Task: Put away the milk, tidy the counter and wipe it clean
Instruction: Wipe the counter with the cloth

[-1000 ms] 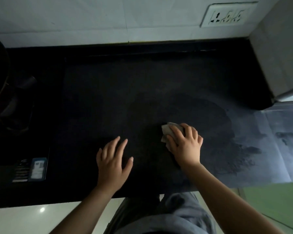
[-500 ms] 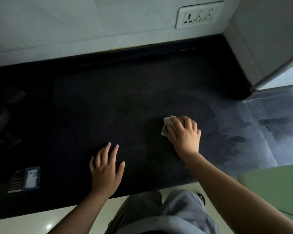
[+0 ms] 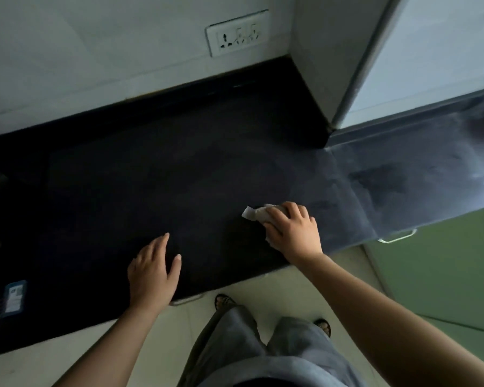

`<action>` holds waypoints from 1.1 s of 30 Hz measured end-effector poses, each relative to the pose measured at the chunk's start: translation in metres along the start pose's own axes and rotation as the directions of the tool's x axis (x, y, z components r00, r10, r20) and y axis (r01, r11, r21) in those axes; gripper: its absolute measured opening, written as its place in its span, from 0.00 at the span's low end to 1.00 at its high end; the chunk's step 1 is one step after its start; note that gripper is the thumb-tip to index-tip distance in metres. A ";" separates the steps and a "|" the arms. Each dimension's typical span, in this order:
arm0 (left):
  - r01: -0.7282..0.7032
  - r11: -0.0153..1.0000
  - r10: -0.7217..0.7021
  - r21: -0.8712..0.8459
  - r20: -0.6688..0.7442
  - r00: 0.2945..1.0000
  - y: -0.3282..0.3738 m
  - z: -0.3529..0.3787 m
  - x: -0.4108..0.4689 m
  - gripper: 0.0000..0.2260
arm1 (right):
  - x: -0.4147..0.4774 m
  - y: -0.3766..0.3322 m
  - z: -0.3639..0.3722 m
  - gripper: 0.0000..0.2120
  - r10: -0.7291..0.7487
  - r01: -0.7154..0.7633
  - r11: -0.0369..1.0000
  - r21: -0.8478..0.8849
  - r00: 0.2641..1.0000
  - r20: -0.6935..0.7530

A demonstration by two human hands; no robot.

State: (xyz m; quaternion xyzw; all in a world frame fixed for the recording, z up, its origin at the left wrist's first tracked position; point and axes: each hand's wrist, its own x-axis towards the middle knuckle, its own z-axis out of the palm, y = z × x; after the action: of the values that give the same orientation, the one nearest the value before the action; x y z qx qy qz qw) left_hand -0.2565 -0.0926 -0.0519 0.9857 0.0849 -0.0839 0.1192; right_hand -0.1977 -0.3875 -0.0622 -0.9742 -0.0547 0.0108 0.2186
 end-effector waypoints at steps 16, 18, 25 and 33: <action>-0.399 0.734 0.564 -0.549 0.167 0.809 0.348 0.057 -0.110 0.26 | -0.230 0.184 -0.154 0.06 0.585 -0.441 0.718 0.538 0.802 -0.122; -0.443 0.716 0.621 -0.539 0.201 0.758 0.365 0.062 -0.113 0.26 | -0.243 0.196 -0.159 0.06 0.630 -0.469 0.687 0.554 0.766 -0.132; -0.459 0.731 0.646 -0.504 0.296 0.704 0.393 0.071 -0.080 0.26 | -0.225 0.224 -0.170 0.09 0.710 -0.505 0.595 0.626 0.695 -0.114; -0.476 0.820 0.559 -0.319 0.264 0.786 0.418 0.061 0.024 0.30 | -0.088 0.260 -0.205 0.07 0.502 -0.386 0.783 0.488 0.855 -0.128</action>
State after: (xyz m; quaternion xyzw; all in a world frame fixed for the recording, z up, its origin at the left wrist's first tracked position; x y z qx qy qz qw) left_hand -0.1642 -0.5044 -0.0229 0.9187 -0.2036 -0.2090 0.2663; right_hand -0.2492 -0.7181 0.0119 -0.8759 0.2100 -0.0486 0.4316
